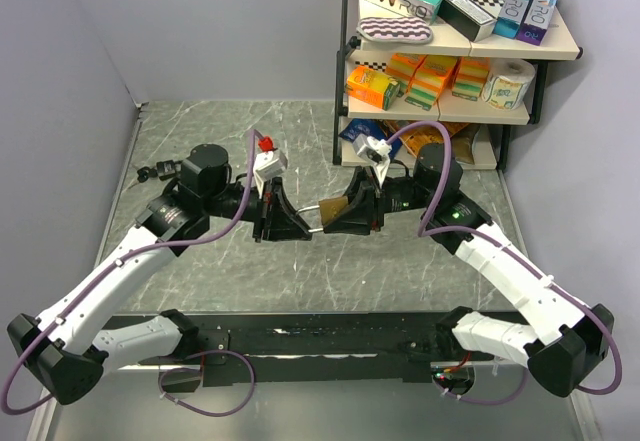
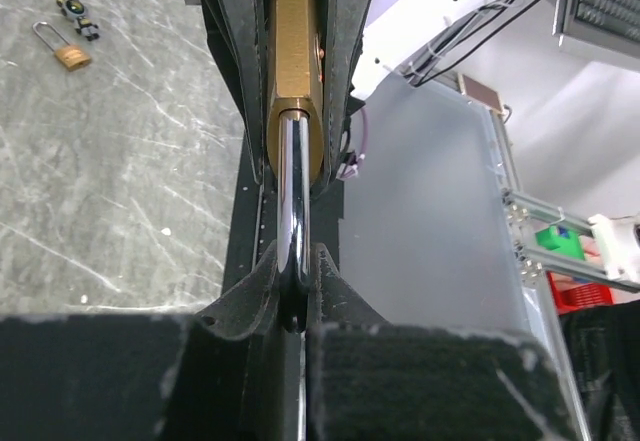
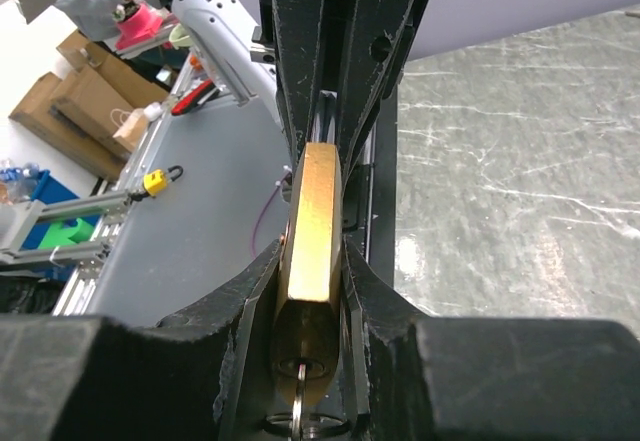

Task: Lock with the key
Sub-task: Lock the lock.

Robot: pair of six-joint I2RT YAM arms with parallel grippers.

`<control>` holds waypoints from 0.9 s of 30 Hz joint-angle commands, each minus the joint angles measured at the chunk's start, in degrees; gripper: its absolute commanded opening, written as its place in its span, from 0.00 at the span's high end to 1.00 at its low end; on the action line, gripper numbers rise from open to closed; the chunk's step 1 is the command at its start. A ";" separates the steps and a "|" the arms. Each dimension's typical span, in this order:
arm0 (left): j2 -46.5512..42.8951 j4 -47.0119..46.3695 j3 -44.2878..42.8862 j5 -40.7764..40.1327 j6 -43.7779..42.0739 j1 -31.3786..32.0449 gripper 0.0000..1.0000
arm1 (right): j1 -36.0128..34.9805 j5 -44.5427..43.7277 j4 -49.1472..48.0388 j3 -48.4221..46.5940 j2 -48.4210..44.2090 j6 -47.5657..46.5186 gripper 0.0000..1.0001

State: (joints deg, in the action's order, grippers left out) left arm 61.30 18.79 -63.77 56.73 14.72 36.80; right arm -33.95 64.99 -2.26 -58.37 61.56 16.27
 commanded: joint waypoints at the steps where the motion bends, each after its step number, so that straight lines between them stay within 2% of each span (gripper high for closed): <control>1: 3.65 -17.81 -3.73 -0.56 6.37 4.42 0.99 | -6.38 -2.15 -9.34 0.71 1.63 -0.98 1.00; 9: 5.41 -21.24 -4.00 -3.47 7.42 7.14 0.99 | -8.50 -3.20 -13.54 3.79 1.98 2.62 1.00; 27: 7.61 -25.64 -3.38 -8.04 9.01 9.61 0.99 | -9.73 -4.09 -15.32 2.83 3.57 3.42 1.00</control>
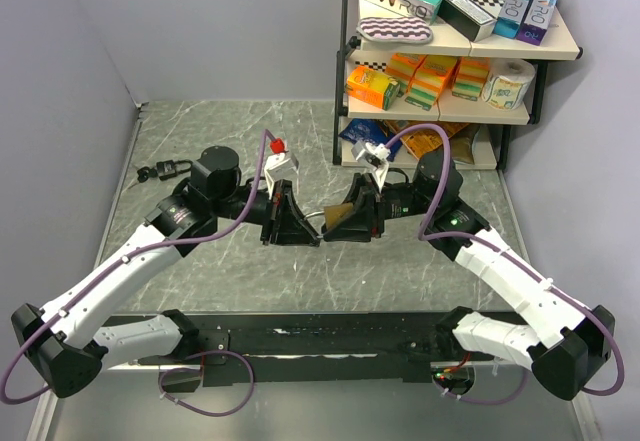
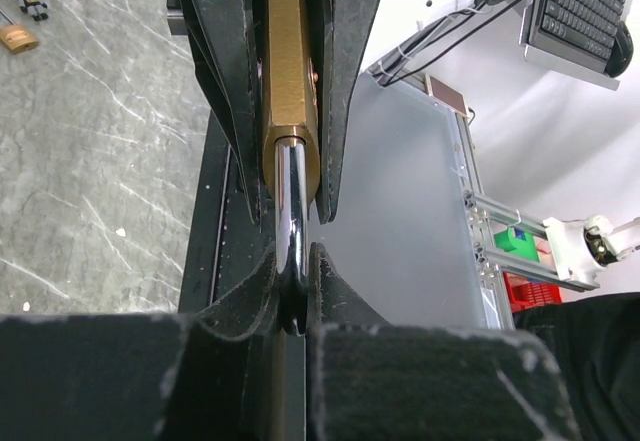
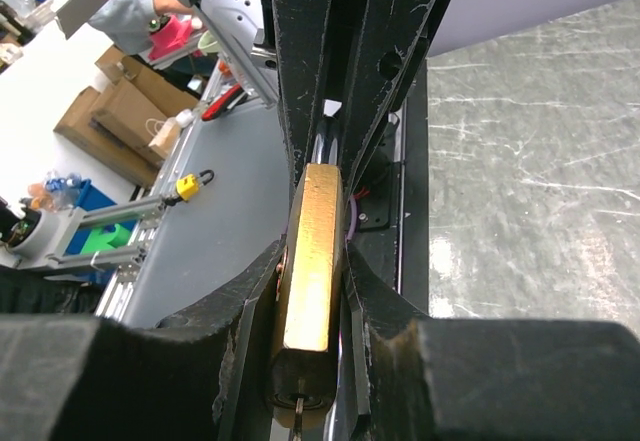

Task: Lock with the key
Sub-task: Lock the lock.

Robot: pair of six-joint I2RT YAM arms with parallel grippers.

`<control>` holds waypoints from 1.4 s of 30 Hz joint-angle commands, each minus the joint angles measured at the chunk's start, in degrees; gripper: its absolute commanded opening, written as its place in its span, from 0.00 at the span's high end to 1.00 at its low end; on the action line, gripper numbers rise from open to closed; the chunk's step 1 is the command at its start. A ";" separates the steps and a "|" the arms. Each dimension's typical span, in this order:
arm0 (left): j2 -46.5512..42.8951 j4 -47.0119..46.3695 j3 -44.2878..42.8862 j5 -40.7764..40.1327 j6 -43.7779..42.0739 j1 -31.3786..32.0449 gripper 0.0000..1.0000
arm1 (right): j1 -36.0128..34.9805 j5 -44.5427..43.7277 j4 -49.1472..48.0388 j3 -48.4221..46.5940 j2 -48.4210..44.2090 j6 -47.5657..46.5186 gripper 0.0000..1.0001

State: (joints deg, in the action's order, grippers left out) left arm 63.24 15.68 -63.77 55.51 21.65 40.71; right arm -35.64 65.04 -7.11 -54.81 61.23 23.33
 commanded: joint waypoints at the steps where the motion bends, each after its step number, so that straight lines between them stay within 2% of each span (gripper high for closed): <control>1: 5.49 -21.15 -3.47 -6.90 1.65 5.70 0.99 | -8.04 -3.95 -9.77 -0.91 3.81 -4.17 1.00; 4: 3.74 -18.24 -2.68 -6.55 -0.29 5.26 0.99 | -6.91 -3.34 -7.13 -1.09 2.93 -5.75 1.00; 8: 0.66 -15.86 0.30 -3.58 -1.96 1.67 0.99 | -3.57 -2.02 -1.16 -1.35 1.00 -9.34 1.00; 10: -1.18 -13.14 1.71 -2.77 -4.23 0.17 0.99 | -1.81 -0.70 3.85 -1.79 0.38 -10.93 0.82; 11: -1.80 -10.78 2.15 -1.99 -5.29 -1.23 0.99 | -1.28 -0.26 5.52 -2.32 -0.23 -12.94 0.54; 12: -2.24 -9.72 2.33 -1.63 -6.43 -1.94 0.99 | -0.84 -0.26 9.62 -2.58 -0.50 -14.18 0.42; 14: -3.47 -7.35 2.77 -0.41 -9.77 -3.96 0.99 | 0.47 -0.61 12.46 -2.94 -1.72 -16.90 0.26; 17: -4.27 -3.21 3.21 1.35 -13.64 -6.42 0.99 | 3.19 -0.79 15.55 -3.38 -3.22 -18.49 0.17; 19: -4.71 0.22 3.12 1.97 -16.88 -6.52 0.99 | 4.78 0.00 18.00 -3.90 -3.49 -19.11 0.17; 25: -5.06 3.03 3.04 4.87 -19.97 -6.52 0.99 | 10.41 1.93 21.87 -5.13 -3.40 -20.52 0.17; 28: -4.71 3.39 2.77 5.92 -20.42 -6.61 0.99 | 11.20 2.73 23.72 -6.19 -2.96 -21.83 0.22; 32: -4.45 2.78 2.60 5.93 -19.98 -6.52 0.99 | 11.21 3.43 24.60 -6.45 -3.05 -22.89 0.42; 34: -4.36 2.60 2.60 5.84 -19.63 -6.52 0.99 | 11.20 3.78 25.13 -6.45 -2.96 -24.55 0.45; 42: -4.36 2.77 2.77 5.75 -19.63 -6.61 0.99 | 11.29 4.22 27.68 -6.36 -3.40 -27.55 0.70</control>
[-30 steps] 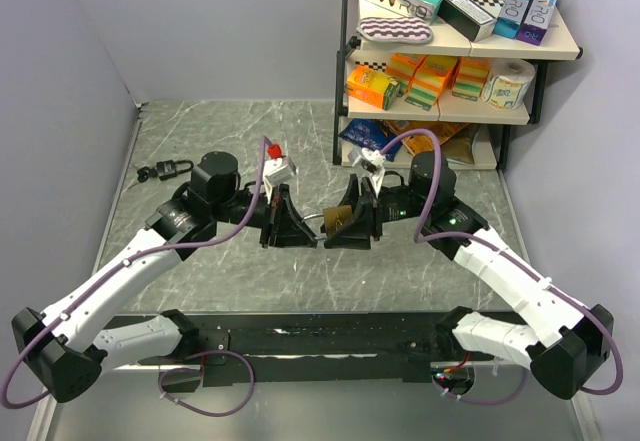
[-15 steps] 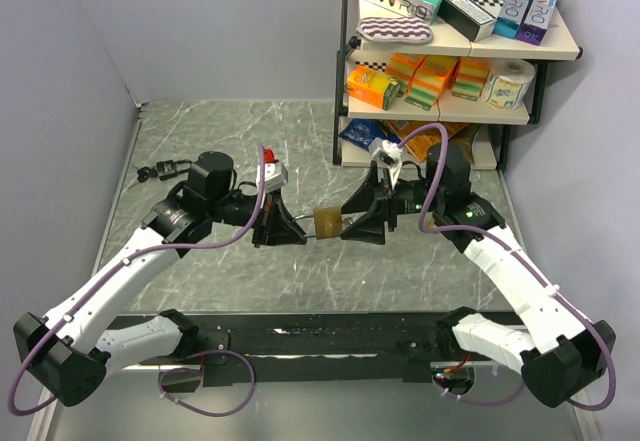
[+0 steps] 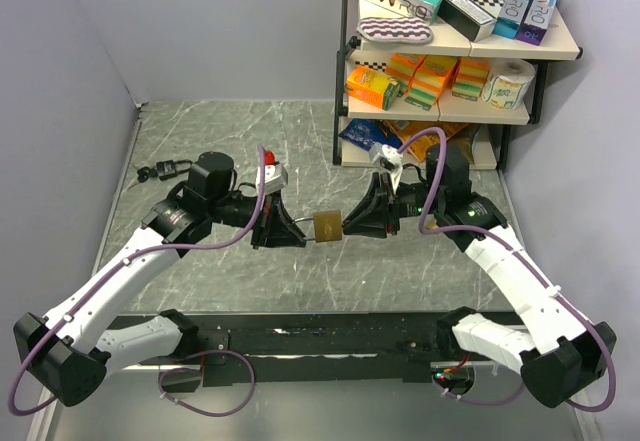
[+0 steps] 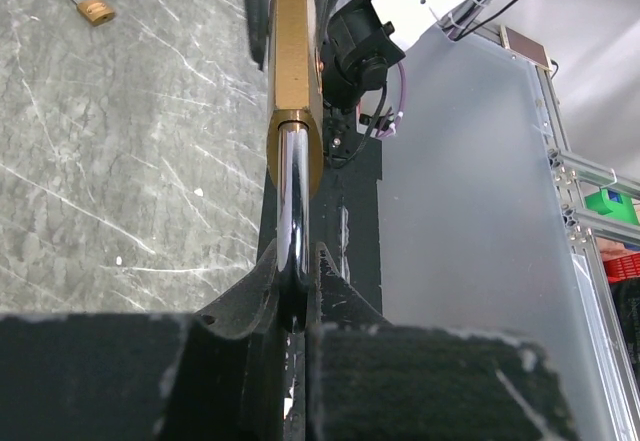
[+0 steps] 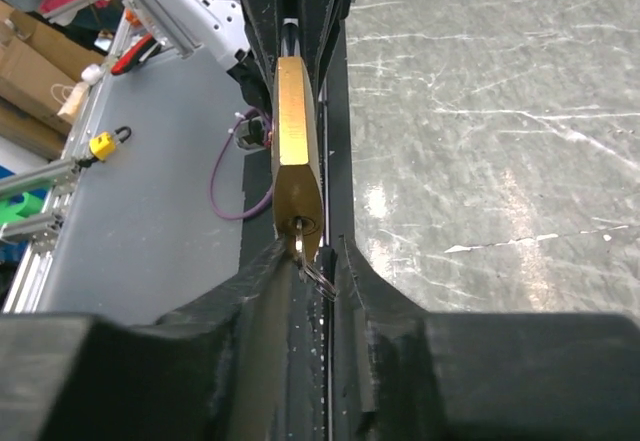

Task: Lock with the key
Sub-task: Lock the lock, then place the key at the center of the board.

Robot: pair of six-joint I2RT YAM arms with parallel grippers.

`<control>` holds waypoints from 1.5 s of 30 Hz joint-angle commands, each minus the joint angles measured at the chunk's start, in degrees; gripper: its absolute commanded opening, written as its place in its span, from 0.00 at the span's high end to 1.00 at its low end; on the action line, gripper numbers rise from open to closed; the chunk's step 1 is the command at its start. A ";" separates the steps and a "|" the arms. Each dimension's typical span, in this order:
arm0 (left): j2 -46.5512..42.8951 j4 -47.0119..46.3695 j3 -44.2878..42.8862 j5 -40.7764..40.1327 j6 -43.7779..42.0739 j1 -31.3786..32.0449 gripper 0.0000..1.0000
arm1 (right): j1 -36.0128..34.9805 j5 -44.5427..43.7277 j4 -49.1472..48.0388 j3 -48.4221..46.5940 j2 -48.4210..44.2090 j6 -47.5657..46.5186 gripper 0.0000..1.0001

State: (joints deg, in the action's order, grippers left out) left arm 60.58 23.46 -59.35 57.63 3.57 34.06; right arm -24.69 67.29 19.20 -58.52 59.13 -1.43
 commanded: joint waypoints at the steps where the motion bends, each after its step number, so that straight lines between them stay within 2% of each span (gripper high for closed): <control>1: -1.60 -4.92 -1.64 3.63 -1.64 0.04 0.99 | 0.34 1.88 1.63 -2.65 -1.56 -3.14 0.75; 3: -1.60 -4.92 -1.64 3.46 -1.64 0.04 0.99 | 0.25 1.80 2.07 -2.74 -1.65 -3.58 0.81; 7: -1.25 -4.22 -1.64 3.55 -2.25 -0.05 0.99 | 1.04 1.79 2.86 -2.56 -2.27 -4.37 1.00; 15: -1.34 -3.95 -0.68 5.21 -2.87 -2.24 0.99 | 7.45 5.04 10.66 -1.95 -3.76 -9.81 1.00; 24: -1.17 -2.81 -0.32 5.05 -5.15 -2.69 0.99 | 18.96 6.55 23.67 -1.77 -2.27 -23.34 1.00; 28: -1.08 -3.77 0.11 3.46 -4.02 -2.77 0.99 | 23.63 1.20 29.66 -1.34 0.10 -32.82 1.00; 29: -0.90 -4.21 0.29 2.94 -3.93 -2.77 0.99 | 23.72 -5.61 28.53 -0.72 0.28 -33.19 1.00; 31: -0.46 -4.57 0.47 1.62 -1.92 -2.77 0.99 | 23.72 -12.84 26.25 1.73 0.98 -33.90 1.00; 33: 0.15 -4.74 0.29 0.83 -1.29 -2.77 0.99 | 23.72 -23.01 20.98 3.67 1.60 -32.15 1.00; 36: 0.77 -5.62 0.20 -0.32 -0.33 -2.77 0.99 | 23.81 -31.92 15.54 6.84 3.18 -25.48 1.00; 40: 0.77 -7.90 1.25 -1.20 1.43 -2.77 0.99 | 23.81 -39.67 9.81 10.78 3.79 -10.14 1.00; 45: 1.56 -10.54 2.13 -1.90 3.54 -2.77 0.99 | 23.46 -44.52 5.24 14.04 6.16 5.28 1.00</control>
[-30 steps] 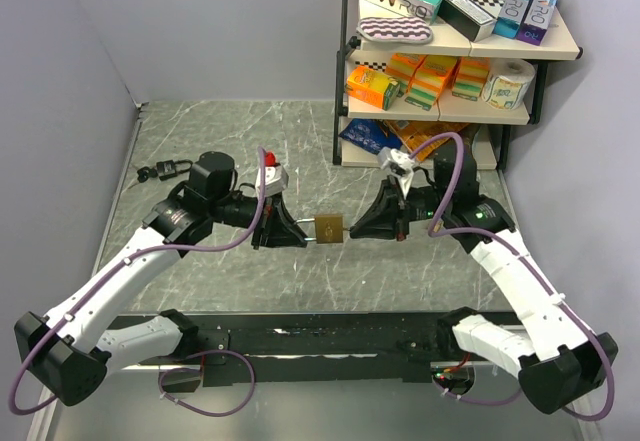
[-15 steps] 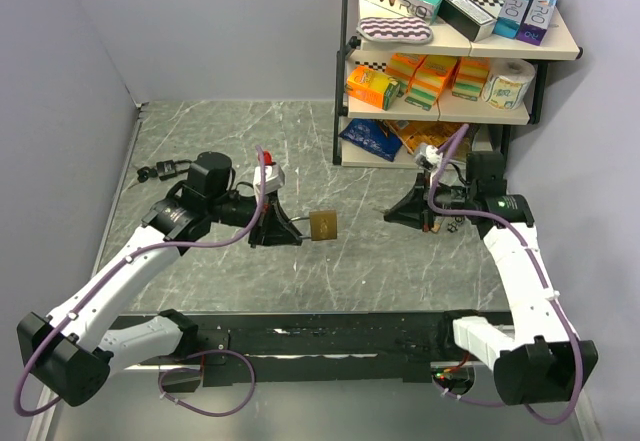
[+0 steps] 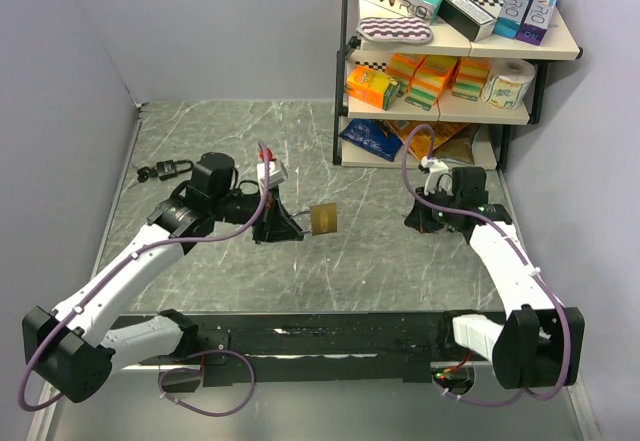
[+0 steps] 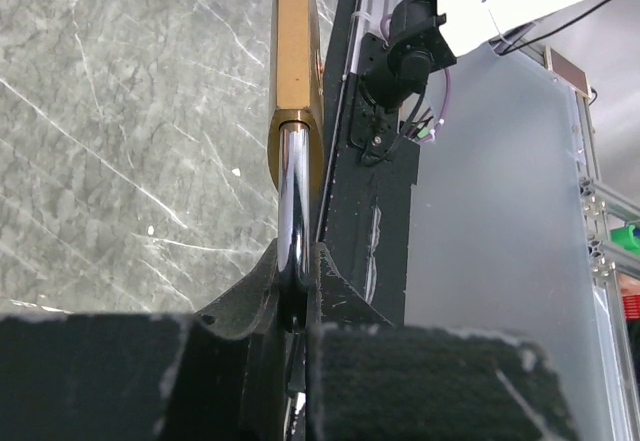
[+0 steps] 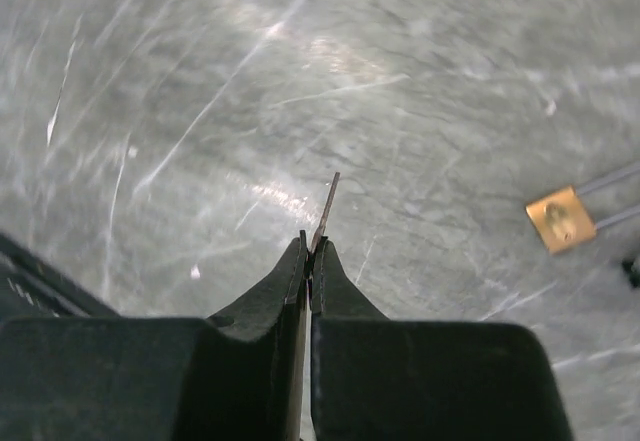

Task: Lock with the key
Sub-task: Place the key at the center of the board.

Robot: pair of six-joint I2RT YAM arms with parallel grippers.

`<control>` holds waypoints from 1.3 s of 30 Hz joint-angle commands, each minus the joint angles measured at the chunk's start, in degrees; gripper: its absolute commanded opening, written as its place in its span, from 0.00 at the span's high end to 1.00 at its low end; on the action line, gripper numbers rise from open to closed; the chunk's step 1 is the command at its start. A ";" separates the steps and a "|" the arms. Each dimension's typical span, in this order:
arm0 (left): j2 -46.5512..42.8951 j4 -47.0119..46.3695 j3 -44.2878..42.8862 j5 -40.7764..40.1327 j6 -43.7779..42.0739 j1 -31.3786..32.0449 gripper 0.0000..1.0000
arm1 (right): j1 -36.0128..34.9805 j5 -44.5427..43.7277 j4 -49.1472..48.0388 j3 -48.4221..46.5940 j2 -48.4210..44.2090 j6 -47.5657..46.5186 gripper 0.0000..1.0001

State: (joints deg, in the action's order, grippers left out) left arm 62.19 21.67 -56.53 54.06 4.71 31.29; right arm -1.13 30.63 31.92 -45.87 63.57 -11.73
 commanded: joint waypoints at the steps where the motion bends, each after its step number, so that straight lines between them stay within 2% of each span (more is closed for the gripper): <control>1: 0.21 -8.66 -0.60 1.57 2.41 0.00 0.99 | -0.19 -8.39 -8.45 2.00 3.30 18.90 1.00; 6: 1.09 -8.49 -0.77 1.75 2.41 0.00 0.99 | -0.19 -8.57 -12.75 3.32 9.63 24.90 1.00; 11: 1.09 -7.87 -0.77 1.48 2.06 0.00 0.99 | -0.28 -9.54 -18.64 4.03 13.06 26.40 1.00; 25: 0.56 -8.05 1.07 1.22 2.06 0.00 0.99 | -0.54 -7.61 -20.06 2.89 23.53 31.24 1.00; 29: 0.30 -8.40 1.77 0.69 2.06 0.00 0.99 | -0.54 -7.52 -19.18 2.71 24.75 31.24 0.80; 33: 0.47 -8.14 1.78 0.61 1.97 0.00 0.99 | -0.54 -7.52 -17.78 2.27 24.93 31.24 0.68; 34: 0.39 -8.05 1.78 0.52 1.97 0.00 0.99 | -0.63 -7.43 -17.51 1.93 24.59 31.15 0.61; 39: 0.30 -6.74 1.69 0.60 1.36 0.00 0.99 | -0.54 -7.08 -14.88 0.96 21.35 29.66 0.50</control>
State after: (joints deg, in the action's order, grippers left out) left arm 64.38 19.25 -53.60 52.56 6.87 31.29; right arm -1.37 23.44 14.70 -42.30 88.05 18.61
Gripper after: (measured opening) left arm 0.091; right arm 0.463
